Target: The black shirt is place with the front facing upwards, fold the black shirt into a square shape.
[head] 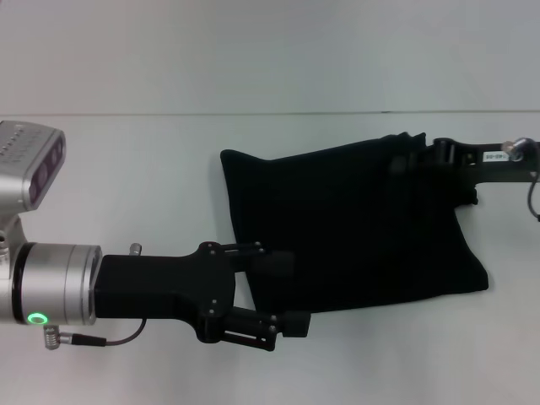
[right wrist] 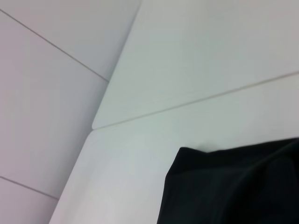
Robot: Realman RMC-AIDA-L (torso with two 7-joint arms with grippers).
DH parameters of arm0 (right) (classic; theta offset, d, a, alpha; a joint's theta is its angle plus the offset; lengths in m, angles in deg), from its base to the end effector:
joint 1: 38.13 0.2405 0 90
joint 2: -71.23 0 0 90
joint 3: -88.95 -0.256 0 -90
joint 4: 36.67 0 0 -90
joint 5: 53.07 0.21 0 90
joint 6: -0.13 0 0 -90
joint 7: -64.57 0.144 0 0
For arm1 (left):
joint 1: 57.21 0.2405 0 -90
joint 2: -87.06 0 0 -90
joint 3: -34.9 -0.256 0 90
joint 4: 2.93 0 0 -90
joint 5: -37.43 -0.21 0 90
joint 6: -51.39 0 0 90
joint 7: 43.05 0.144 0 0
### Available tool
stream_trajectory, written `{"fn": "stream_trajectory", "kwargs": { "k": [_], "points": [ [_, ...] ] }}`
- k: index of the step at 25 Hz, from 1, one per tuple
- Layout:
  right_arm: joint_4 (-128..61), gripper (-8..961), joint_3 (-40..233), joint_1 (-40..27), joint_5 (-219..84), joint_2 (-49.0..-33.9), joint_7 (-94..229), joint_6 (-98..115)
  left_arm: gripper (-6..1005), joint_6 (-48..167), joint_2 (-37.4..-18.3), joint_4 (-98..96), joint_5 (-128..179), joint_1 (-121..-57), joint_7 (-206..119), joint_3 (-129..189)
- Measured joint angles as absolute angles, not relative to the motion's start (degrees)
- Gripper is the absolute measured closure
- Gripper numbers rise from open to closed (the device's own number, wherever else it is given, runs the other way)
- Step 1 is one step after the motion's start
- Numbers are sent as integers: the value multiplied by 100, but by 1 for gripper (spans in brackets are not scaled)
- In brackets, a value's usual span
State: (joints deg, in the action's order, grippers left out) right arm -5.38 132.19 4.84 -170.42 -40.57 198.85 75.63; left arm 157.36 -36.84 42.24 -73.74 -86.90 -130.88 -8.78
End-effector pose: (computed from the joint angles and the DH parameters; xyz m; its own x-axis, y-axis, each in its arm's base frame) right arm 0.2352 0.4108 0.0256 0.2379 -0.8530 -0.4646 -0.9466 -0.3107 0.0857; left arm -0.2080 0.2941 -0.0117 0.7350 0.3772 0.5635 0.3393 -0.9241 0.1760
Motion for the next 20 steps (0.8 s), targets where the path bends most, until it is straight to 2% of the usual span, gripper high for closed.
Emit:
{"fn": "stream_trajectory", "kwargs": {
  "k": [8,20],
  "points": [
    [-652,855,13170,113,-17121,-4006,19599,7051,50,15717,-3674,4221,-7374,-8705,-13141,-878],
    [-666,835,13140,14,-17124,-4045,19500,6878,50,15684,-3678,4148,-7406,-8684,-13190,-878]
  ]
}}
